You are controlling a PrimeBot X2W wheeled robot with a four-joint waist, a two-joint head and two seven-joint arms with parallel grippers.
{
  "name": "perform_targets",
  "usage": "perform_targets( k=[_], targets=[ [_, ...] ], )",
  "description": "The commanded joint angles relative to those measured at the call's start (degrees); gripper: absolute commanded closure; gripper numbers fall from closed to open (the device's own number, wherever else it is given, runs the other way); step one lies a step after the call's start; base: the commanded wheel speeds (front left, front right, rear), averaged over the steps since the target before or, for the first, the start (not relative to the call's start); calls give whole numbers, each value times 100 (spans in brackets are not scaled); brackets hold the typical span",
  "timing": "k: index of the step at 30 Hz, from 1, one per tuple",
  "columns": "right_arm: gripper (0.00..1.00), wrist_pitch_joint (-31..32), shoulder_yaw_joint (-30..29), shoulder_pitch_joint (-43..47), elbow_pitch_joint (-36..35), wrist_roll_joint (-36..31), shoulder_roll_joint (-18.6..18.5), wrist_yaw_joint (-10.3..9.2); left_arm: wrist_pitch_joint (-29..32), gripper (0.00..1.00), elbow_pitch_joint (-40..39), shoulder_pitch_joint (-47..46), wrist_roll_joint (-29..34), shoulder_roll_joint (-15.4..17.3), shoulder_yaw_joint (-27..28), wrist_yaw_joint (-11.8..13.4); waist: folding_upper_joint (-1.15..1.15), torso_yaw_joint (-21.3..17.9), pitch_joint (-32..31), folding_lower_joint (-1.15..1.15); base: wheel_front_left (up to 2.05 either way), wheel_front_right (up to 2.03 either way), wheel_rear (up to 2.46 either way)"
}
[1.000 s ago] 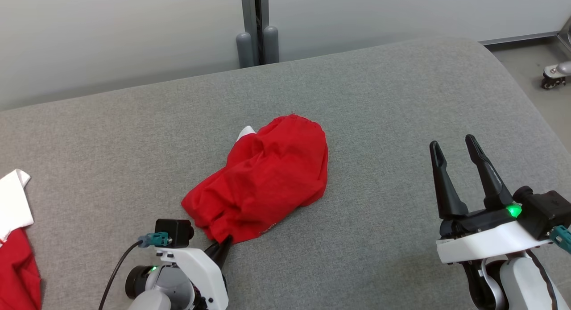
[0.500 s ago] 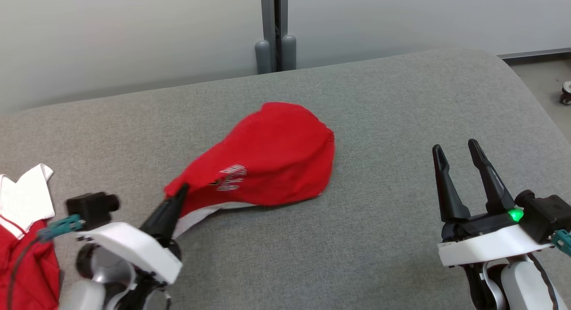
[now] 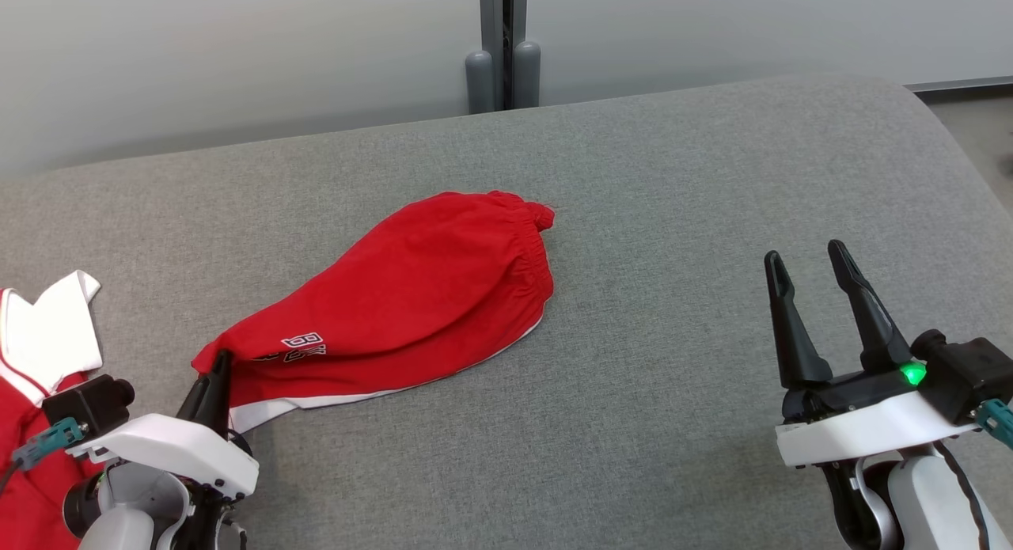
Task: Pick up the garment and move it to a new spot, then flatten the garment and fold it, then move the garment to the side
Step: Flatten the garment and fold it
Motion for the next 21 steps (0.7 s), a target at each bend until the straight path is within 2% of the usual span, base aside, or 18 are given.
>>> perform_targets(
  k=[1,2,6,12,15,21],
  targets=[
    [0,-1,-6,-34,14,30,-49,12,-107,12,159,-171,69,26,9,-30,0,5,9,0,0,0,0],
    [0,-1,14,-42,27,30,-48,12,-200,0,325,-235,126,29,-7,-31,0,2,11,0,0,0,0],
    [0,-1,48,-43,64,44,-67,12,-627,0,700,-397,258,-14,-48,-107,0,-10,10,0,0,0,0],
    [0,-1,19,42,90,45,-76,12,-1143,0,442,-233,504,-45,-192,-186,0,35,-38,0,0,0,0],
    [0,-1,28,43,87,34,-65,12,-1274,0,239,-197,567,-67,-205,-132,0,81,-68,0,0,0,0],
    [0,-1,101,76,119,38,-98,12,-1482,0,-320,32,923,-73,-339,134,0,262,-164,0,0,0,0]
  ],
)
